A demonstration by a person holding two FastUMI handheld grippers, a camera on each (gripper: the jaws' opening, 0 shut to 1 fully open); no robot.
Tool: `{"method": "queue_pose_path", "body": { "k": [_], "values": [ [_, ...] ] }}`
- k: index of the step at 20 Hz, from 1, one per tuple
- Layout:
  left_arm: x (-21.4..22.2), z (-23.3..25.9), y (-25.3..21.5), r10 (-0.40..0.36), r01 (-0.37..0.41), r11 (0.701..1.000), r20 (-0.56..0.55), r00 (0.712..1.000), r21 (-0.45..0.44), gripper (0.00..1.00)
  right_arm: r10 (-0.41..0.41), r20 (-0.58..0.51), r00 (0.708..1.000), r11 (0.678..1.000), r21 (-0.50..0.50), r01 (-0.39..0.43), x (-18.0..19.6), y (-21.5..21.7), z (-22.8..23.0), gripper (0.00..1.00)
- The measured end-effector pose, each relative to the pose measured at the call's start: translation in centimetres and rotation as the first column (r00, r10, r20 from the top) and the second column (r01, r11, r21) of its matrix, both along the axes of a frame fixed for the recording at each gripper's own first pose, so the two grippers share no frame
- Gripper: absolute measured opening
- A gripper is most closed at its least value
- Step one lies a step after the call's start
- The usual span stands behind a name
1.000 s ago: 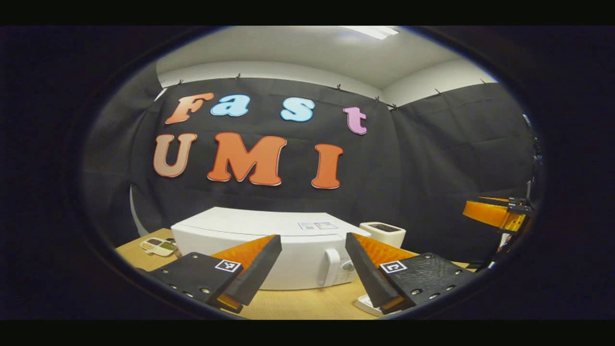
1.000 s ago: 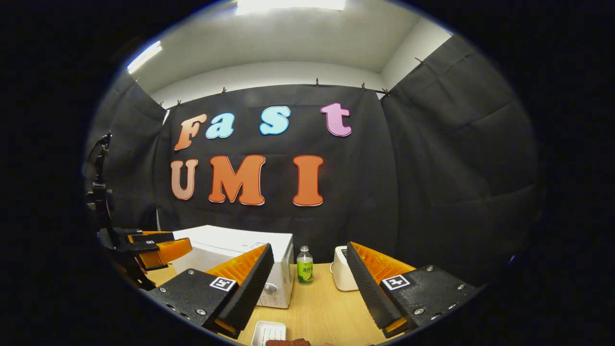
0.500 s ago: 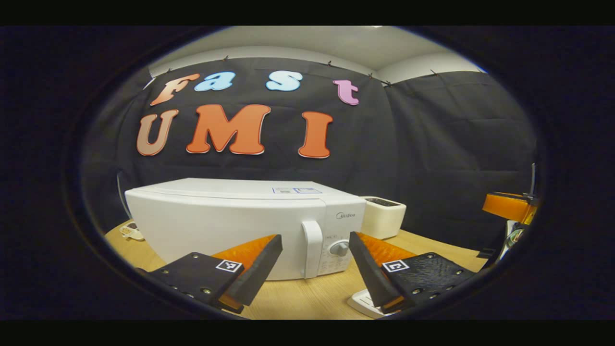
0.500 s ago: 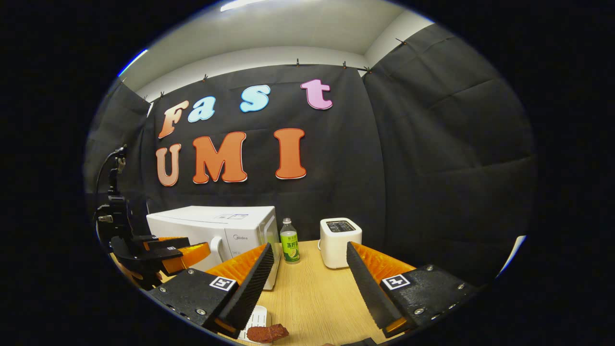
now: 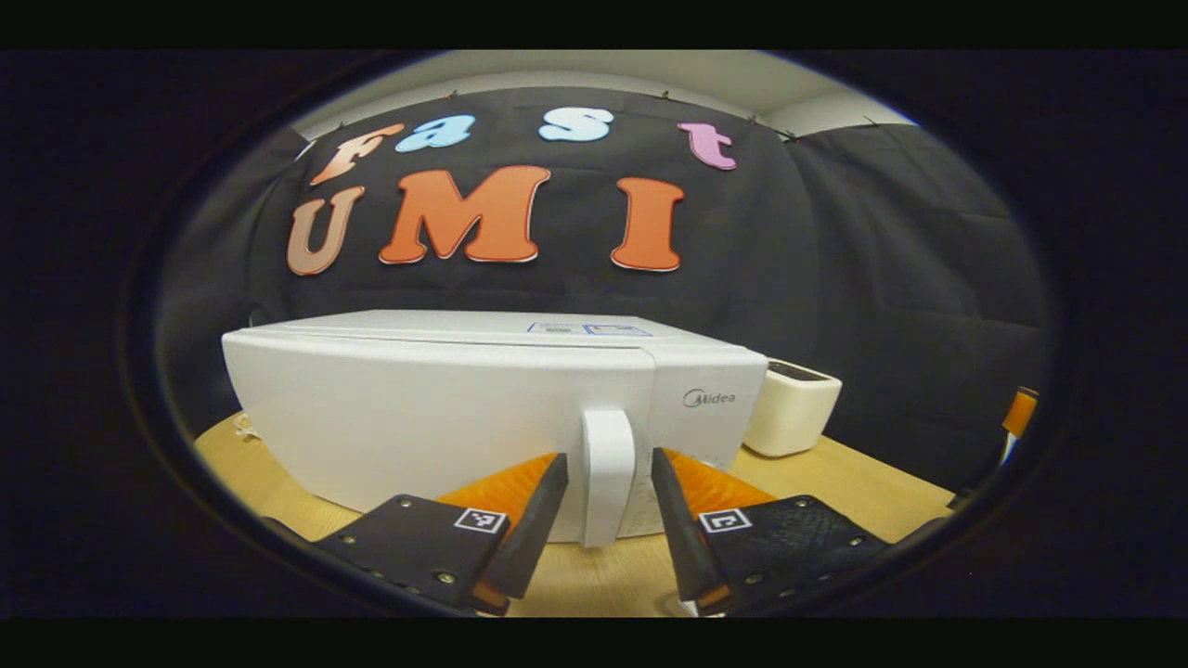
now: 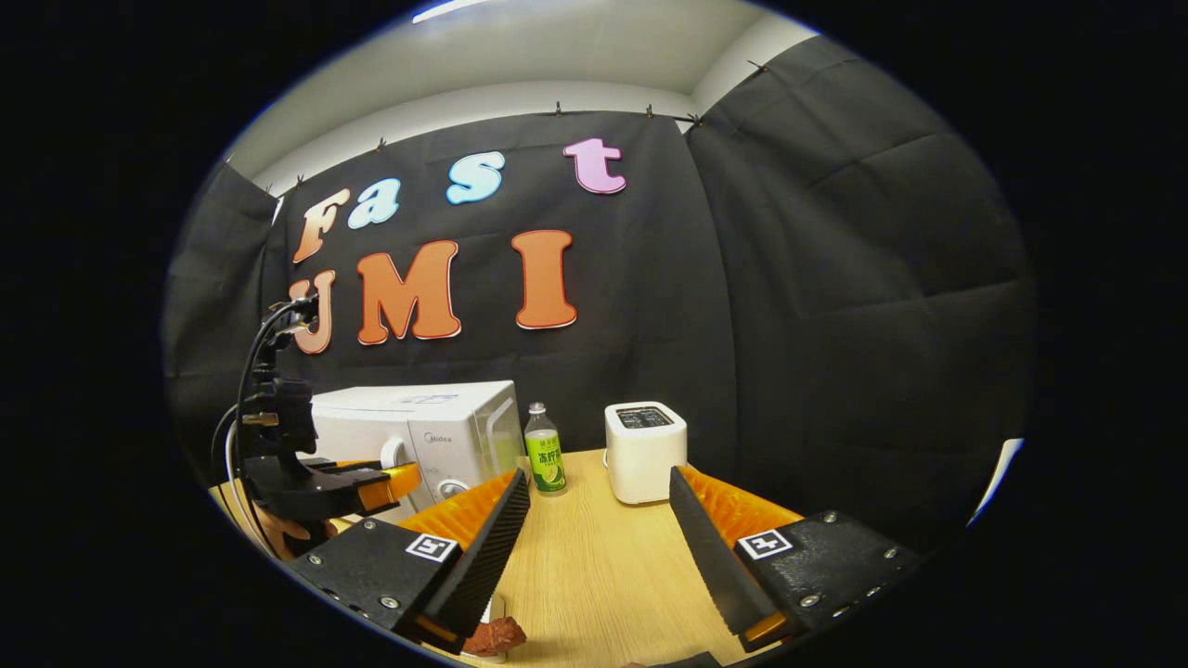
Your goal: Open the microwave oven with the left hand, put the food in, and close the microwave oven.
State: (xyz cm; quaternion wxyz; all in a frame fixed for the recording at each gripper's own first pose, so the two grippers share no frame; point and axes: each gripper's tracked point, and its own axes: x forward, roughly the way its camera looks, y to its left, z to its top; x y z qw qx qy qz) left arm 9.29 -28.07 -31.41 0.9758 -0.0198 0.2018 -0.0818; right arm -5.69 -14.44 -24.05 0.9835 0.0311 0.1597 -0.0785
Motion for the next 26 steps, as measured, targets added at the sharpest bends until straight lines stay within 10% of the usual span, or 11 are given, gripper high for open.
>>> {"method": "queue_pose_path", "body": {
  "k": [10,26],
  "values": [
    [-0.2,-0.4,-0.6,0.041,-0.04,0.996,-0.018,0.999,0.078,0.15,-0.026,-0.03,0.999,0.997,0.076,0.028,-0.8,-1.4,-2.3,0.94],
    [-2.5,0.2,-0.6,0.013,-0.013,1.0,0.013,1.0,-0.004,0.1,-0.062,-0.055,0.997,0.992,0.105,0.067,-2.8,-2.5,-2.6,0.93]
  ]
}}
